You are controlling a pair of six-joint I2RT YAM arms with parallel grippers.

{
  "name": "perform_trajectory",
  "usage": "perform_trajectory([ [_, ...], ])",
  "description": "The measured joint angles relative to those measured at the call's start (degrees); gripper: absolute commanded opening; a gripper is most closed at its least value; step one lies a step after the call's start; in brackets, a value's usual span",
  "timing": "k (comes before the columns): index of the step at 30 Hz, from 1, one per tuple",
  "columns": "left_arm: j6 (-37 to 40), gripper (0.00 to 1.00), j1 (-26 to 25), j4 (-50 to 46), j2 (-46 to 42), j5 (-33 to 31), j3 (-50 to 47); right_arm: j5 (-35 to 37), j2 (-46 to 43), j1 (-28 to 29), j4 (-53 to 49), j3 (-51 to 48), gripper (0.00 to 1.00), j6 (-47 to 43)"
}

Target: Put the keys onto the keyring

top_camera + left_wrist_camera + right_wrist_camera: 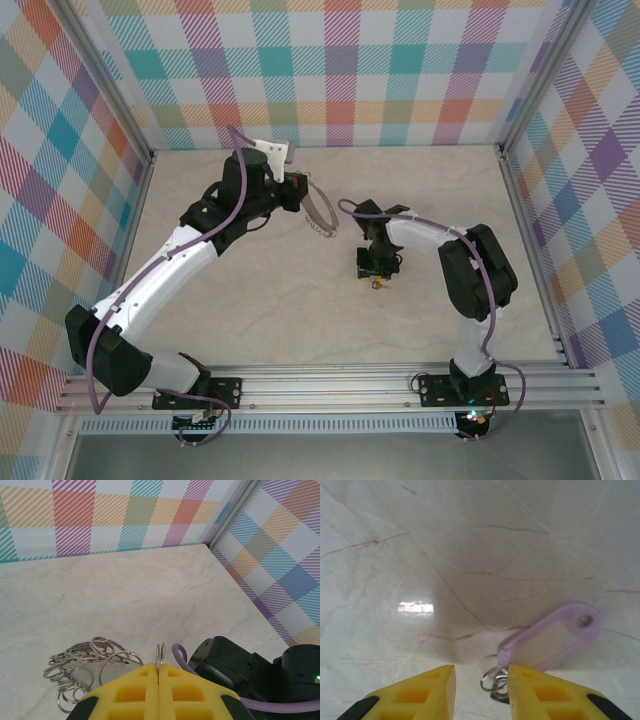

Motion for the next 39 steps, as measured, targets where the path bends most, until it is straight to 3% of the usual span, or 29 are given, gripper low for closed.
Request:
perform_trajectory([
  [14, 0.0, 0.0, 0.81, 0.02, -0.79, 0.0, -0.92, 0.22, 1.16, 0.0, -1.22, 1.11, 0.19, -0.2],
  [27, -0.02, 0.0, 0.83, 0.04, -0.79, 0.04, -0.92, 1.68, 1.05, 0.02, -2.64, 1.11, 0.0, -1.36],
  [37, -0.2, 0.0, 0.83, 0.11, -0.79, 0.2, -0.92, 1.4, -0.13, 0.02, -2.89, 1.16, 0.01, -1.95],
  [39, -0.24, 0.0, 0.83, 0.28, -0.79, 0.2, -0.92, 0.79, -0.13, 0.02, -2.69, 1.22, 0.16, -1.95],
])
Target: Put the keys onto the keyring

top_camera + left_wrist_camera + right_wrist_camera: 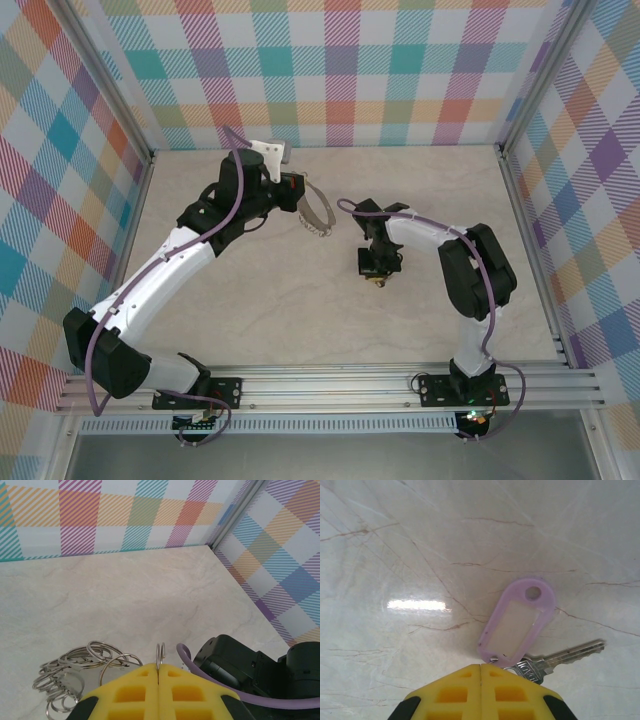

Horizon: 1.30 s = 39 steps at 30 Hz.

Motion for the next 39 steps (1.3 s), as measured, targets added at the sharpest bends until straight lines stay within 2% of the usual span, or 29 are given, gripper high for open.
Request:
perform_trajectory([
  [1, 0.0, 0.0, 0.0, 0.11, 0.0, 0.02, -0.02, -0.37, 0.0, 0.0, 0.04, 0.02, 0.23, -0.2],
  [4, -0.02, 0.0, 0.0, 0.24, 0.0, 0.04, -0.02, -0.85, 0.0, 0.0, 0.28, 0.07, 0.33, -0.87],
  [12, -0.02, 0.0, 0.0, 0.98, -0.02, 0.02, -0.07, -0.17, -2.1, 0.0, 0.13, 0.07, 0.43, -4.48],
  [24, -0.02, 0.0, 0.0, 1.01, -0.07, -0.02, -0.07, 1.01, -2.23, 0.61, -0.31, 0.04, 0.41, -10.25],
  [39, -0.04, 0.0, 0.0, 0.98, -0.48, -0.2, -0.07, 1.33, 0.31, 1.4, -0.13, -0.28, 0.36, -11.26],
])
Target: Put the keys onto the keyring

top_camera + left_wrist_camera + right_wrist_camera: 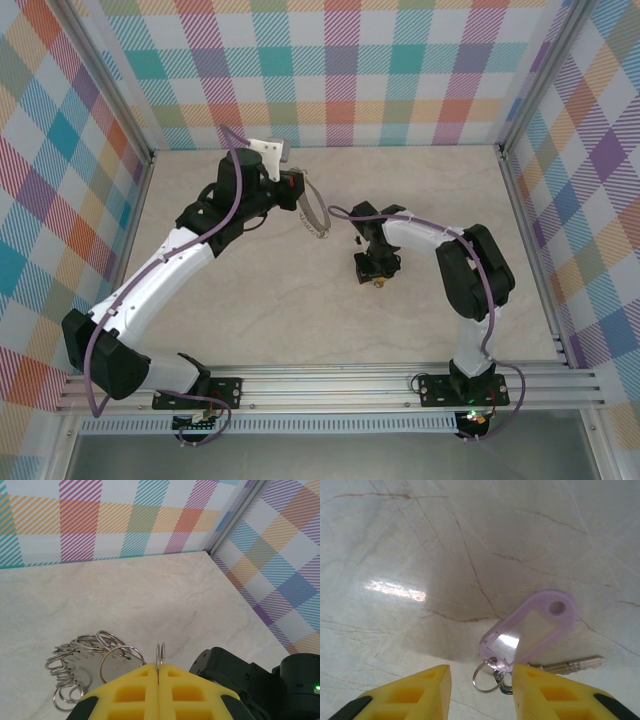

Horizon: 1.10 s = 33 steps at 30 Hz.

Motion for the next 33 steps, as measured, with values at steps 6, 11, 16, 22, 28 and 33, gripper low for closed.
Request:
perform_trajectory([
  [6, -0.15, 0.0, 0.0, 0.0, -0.31, -0.02, 0.0, 0.46, 0.92, 0.0, 0.11, -0.04, 0.3, -0.61],
  [11, -0.15, 0.0, 0.0, 0.0, -0.33, -0.02, 0.0, 0.94, 0.94, -0.02, 0.07, -0.04, 0.27, -0.81],
  [16, -0.15, 0.0, 0.0, 0.0, -0.33, -0.02, 0.0, 1.07, 0.94, -0.02, 0.04, -0.04, 0.28, -0.81],
  [22, -0.15, 0.0, 0.0, 0.0, -0.33, -0.02, 0.0, 1.46, 0.94, 0.0, -0.07, -0.07, 0.29, -0.81],
  [28, -0.15, 0.0, 0.0, 0.0, -0.33, -0.02, 0.0, 2.32, 0.87, 0.0, -0.17, -0.13, 0.28, -0.79],
  [33, -0.17, 0.0, 0.0, 0.02, -0.33, 0.0, 0.0, 2.6, 0.85, 0.04, -0.33, -0.15, 0.28, -0.79],
])
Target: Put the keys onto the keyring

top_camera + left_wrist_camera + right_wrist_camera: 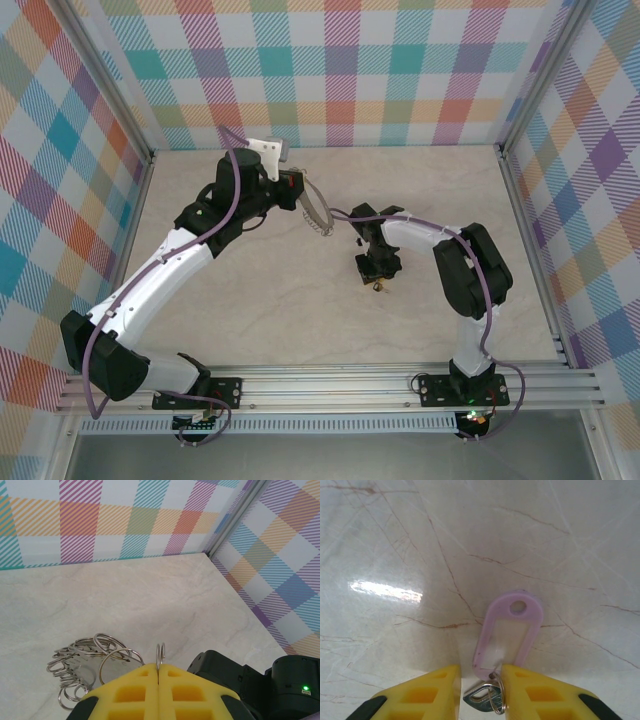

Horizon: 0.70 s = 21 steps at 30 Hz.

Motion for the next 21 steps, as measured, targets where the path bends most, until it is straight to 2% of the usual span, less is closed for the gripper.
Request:
perform_trajectory([
  [16, 0.0, 0.0, 0.0, 0.0, 0.0, 0.02, 0.0, 0.44, -1.51, -0.02, -1.33, -1.11, 0.28, 0.24],
  [21, 0.0, 0.0, 0.0, 0.0, 0.0, 0.02, 0.0, 0.44, -2.36, -0.02, -1.33, -1.16, 0.25, 0.28],
])
